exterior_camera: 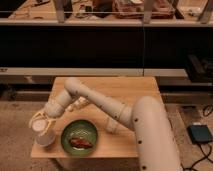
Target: Place the ceramic cup over the eraser
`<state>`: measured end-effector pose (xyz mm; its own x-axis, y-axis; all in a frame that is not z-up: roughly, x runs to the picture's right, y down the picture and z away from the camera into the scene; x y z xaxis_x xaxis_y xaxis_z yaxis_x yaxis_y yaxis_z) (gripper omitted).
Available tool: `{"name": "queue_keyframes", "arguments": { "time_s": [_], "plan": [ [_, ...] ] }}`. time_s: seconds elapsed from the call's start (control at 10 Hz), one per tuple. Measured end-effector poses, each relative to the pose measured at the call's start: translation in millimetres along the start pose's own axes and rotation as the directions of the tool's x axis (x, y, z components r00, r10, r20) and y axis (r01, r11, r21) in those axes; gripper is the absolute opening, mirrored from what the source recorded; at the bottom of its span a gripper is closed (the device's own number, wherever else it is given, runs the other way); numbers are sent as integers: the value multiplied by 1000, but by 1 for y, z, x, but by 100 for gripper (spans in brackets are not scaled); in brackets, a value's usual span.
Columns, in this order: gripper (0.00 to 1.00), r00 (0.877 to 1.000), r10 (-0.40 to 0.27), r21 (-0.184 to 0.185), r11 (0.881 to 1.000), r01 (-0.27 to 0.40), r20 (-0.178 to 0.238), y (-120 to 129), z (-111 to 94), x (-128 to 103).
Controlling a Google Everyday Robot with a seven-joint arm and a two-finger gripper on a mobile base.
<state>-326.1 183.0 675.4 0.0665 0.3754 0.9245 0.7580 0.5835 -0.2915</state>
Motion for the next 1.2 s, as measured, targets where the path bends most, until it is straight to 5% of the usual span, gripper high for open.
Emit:
{"name": "queue_keyframes", "arguments": {
  "time_s": [0.4, 0.7, 1.2],
  "plan": [
    [53, 988, -117, -17, 993, 116, -103, -6, 4, 35],
    [77, 987, -103, -26, 995, 101, -120, -4, 0, 41],
    [80, 993, -69, -28, 997, 67, -91, 0, -4, 38]
  ]
}}
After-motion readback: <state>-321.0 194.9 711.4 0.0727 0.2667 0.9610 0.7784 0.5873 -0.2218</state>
